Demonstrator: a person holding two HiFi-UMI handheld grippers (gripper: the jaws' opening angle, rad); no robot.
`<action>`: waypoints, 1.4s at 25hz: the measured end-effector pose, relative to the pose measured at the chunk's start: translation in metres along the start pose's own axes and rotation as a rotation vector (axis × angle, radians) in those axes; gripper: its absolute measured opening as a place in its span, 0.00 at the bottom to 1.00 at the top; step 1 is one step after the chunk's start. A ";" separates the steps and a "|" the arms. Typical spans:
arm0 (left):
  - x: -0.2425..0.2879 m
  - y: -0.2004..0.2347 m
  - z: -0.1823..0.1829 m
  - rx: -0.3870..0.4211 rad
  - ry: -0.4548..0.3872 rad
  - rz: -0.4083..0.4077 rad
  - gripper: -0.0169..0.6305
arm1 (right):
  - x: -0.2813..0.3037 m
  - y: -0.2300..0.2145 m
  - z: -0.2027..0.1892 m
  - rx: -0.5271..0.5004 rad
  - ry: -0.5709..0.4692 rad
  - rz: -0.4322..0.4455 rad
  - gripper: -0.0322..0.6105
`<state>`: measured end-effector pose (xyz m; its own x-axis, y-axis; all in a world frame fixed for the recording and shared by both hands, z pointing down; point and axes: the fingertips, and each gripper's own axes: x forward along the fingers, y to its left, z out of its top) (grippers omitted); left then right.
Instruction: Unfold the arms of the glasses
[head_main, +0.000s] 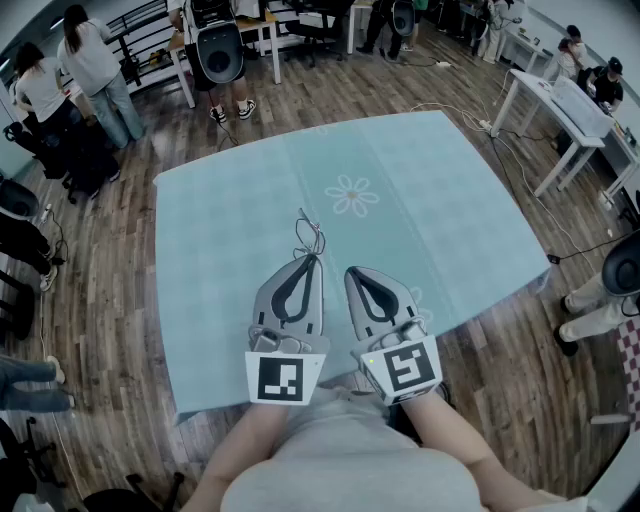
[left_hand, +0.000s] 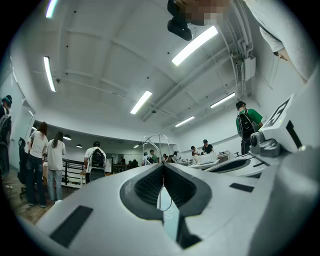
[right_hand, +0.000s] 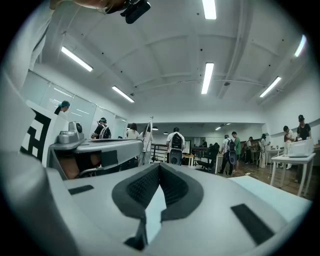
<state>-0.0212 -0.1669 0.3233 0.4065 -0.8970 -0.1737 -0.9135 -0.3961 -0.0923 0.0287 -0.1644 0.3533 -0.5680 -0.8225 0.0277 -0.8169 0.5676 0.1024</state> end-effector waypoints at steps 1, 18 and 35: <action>0.000 0.000 -0.001 -0.002 0.000 0.000 0.04 | 0.000 0.000 -0.001 0.000 0.001 -0.002 0.06; -0.002 -0.001 0.002 -0.052 -0.001 -0.005 0.04 | -0.005 -0.004 0.003 0.003 -0.025 -0.004 0.06; -0.002 0.001 0.005 -0.225 -0.033 -0.098 0.04 | -0.007 -0.005 0.000 0.018 -0.033 0.016 0.06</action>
<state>-0.0231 -0.1642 0.3189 0.4901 -0.8467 -0.2072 -0.8483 -0.5179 0.1099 0.0374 -0.1613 0.3528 -0.5837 -0.8119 -0.0040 -0.8093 0.5814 0.0844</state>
